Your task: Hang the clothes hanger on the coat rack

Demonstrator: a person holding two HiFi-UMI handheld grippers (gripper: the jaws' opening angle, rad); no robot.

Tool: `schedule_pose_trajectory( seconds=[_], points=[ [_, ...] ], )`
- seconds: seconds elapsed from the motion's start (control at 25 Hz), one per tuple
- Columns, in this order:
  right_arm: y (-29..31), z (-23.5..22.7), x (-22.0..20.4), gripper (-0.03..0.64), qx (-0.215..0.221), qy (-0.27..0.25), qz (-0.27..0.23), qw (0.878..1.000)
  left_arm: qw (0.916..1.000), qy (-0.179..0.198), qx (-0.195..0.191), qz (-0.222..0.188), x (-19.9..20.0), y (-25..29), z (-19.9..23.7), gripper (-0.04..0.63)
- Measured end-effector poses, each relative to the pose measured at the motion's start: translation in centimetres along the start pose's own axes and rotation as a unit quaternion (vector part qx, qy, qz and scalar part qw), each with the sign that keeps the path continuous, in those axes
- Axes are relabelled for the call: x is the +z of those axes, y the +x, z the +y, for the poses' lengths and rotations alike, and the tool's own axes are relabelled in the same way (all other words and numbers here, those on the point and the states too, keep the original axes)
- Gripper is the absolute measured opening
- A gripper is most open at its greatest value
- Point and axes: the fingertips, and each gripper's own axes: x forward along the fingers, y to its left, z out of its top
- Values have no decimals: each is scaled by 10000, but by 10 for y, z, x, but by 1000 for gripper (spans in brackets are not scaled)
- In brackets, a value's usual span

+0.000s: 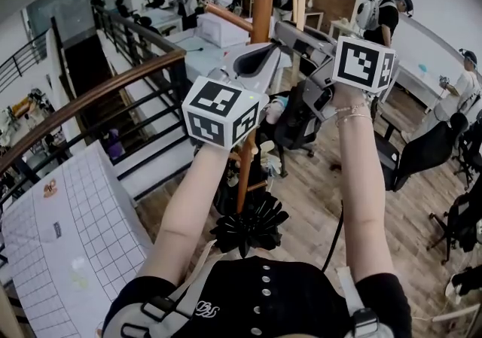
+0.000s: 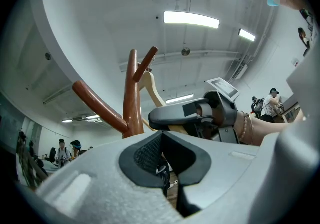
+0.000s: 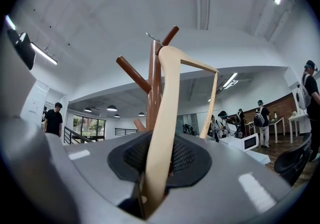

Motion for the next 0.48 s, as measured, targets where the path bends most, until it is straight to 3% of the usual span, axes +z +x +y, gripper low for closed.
schedule_pose_trajectory(
  seconds=[0.48],
  points=[
    [12,-17,-13,86,-185,-91,367,9991,9999,-29,138,-41,5,-10,5,-2]
  ],
)
